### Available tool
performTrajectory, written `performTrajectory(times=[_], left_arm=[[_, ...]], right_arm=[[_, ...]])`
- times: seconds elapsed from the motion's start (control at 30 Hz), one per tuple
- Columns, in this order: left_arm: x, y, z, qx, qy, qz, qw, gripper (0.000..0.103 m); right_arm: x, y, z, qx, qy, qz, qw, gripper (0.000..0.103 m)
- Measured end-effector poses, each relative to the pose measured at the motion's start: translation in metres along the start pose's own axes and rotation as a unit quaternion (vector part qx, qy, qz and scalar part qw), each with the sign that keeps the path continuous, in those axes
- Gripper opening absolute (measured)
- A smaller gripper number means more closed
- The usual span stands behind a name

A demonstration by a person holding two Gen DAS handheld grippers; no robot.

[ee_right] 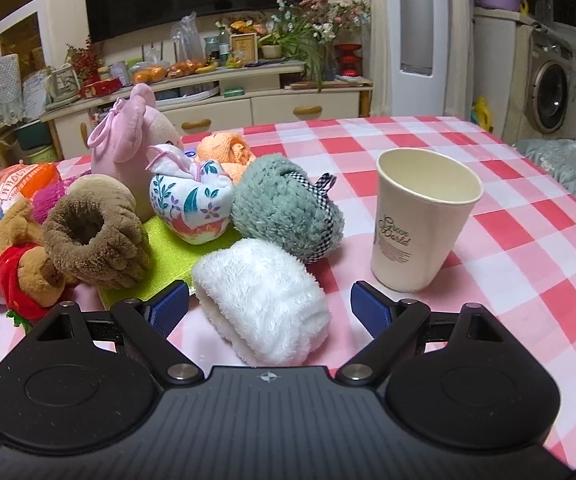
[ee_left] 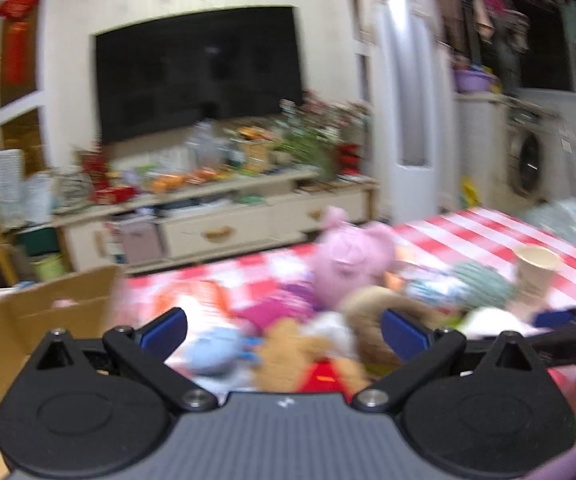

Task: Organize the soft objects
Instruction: 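Move left tool over brown fuzzy ring while right tool approaches white fluffy roll, then grasp brown fuzzy ring with left tool while right tool grasps white fluffy roll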

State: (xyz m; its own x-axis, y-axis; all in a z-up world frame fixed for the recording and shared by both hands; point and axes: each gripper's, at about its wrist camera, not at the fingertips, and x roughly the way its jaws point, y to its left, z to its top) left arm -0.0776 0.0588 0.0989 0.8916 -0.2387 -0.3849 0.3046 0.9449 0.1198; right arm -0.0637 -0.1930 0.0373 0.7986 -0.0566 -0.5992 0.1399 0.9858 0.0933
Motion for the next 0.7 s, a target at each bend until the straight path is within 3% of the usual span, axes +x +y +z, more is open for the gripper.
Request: performTrajectory(times=[0.1,0.27,0.7], left_arm=[[0.013,-0.02,-0.005,0.025,0.023,-0.036,0.9988,0.102],[0.043,-0.042,-0.009,0.038,0.057,-0.063,0.9956,0.102],[0.098,-0.066,-0.006,0.007,0.112,-0.059,0.992,0.1]], right_arm=[[0.007,-0.005,0.006,0.0,0.011,0.013,1.0,0.103],[0.013,-0.011,0.008,-0.006,0.029,0.026,0.999,0.103],[0.022,-0.025,0.007,-0.002,0.05,0.045,0.998,0.103]])
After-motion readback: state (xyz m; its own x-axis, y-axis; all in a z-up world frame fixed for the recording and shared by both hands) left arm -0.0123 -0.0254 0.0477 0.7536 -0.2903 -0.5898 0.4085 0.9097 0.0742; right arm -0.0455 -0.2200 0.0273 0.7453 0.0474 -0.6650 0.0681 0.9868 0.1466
